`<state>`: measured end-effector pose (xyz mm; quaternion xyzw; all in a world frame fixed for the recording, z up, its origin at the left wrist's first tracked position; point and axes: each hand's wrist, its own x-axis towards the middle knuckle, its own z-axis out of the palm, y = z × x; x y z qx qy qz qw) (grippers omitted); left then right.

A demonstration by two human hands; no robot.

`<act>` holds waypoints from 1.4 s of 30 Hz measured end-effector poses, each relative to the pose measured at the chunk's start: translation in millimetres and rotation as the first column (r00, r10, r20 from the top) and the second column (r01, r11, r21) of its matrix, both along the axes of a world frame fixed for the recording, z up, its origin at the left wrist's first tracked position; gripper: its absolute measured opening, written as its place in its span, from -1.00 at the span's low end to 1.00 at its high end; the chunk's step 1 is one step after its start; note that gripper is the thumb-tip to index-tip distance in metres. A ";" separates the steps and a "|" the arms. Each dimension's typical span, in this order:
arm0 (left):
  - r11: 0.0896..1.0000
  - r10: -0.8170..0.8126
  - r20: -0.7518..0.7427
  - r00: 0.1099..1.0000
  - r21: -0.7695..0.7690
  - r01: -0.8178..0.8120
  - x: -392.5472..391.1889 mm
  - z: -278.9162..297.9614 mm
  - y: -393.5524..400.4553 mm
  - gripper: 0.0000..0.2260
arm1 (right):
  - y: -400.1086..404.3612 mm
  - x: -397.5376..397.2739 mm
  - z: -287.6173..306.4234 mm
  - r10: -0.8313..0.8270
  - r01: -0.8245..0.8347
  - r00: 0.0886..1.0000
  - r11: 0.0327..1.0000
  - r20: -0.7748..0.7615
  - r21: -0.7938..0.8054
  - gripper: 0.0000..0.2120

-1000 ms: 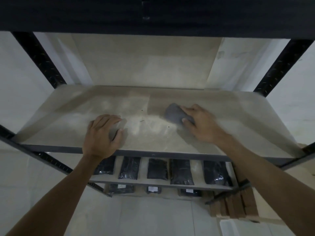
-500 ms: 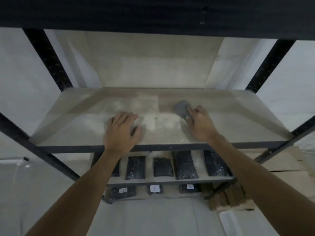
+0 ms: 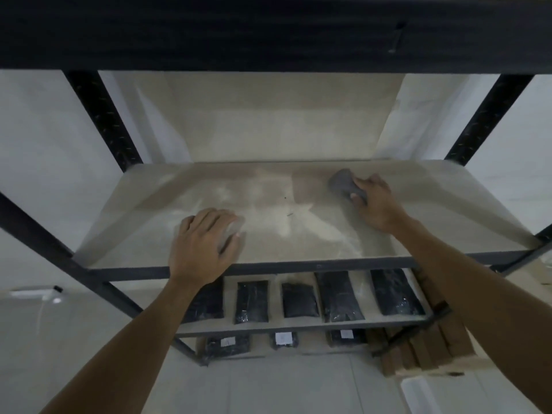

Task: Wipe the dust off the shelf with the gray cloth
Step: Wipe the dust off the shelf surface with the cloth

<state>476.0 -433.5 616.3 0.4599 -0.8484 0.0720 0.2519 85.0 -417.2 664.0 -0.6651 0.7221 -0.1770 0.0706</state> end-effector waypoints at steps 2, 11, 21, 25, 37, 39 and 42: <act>1.000 0.010 0.007 1.000 0.005 -0.010 0.3 -2.2 -0.5 -0.65 | 10.5 10.3 -3.7 0.087 -0.088 0.995 0.996 -0.051 -0.024 -0.51; 1.000 0.024 0.023 0.999 0.012 -0.025 -0.3 0.3 4.9 -0.66 | 63.2 54.4 -18.7 0.315 -0.318 0.948 0.942 -0.039 -0.107 -0.56; 0.998 0.039 0.041 0.998 0.049 -0.041 -0.8 2.6 6.9 -0.64 | 124.9 123.0 -16.6 0.432 -0.418 0.879 0.902 0.203 -0.113 -0.55; 0.999 0.038 0.013 0.999 0.017 -0.039 -0.7 2.6 7.5 -0.66 | 111.4 111.2 0.5 0.433 -0.402 0.867 0.900 0.245 -0.170 -0.57; 0.999 0.039 0.008 0.999 0.037 -0.039 -0.7 0.8 6.7 -0.67 | 53.2 46.4 -23.9 0.116 -0.119 0.992 0.990 -0.045 -0.075 -0.52; 0.998 0.035 0.007 0.999 0.044 -0.036 -0.5 1.4 7.5 -0.67 | 72.2 64.3 -24.4 0.186 -0.189 0.982 0.977 -0.041 -0.095 -0.56; 0.998 0.045 0.024 0.999 0.053 -0.046 -0.5 3.7 8.1 -0.67 | 98.3 89.5 -22.3 0.272 -0.270 0.962 0.958 0.003 -0.091 -0.58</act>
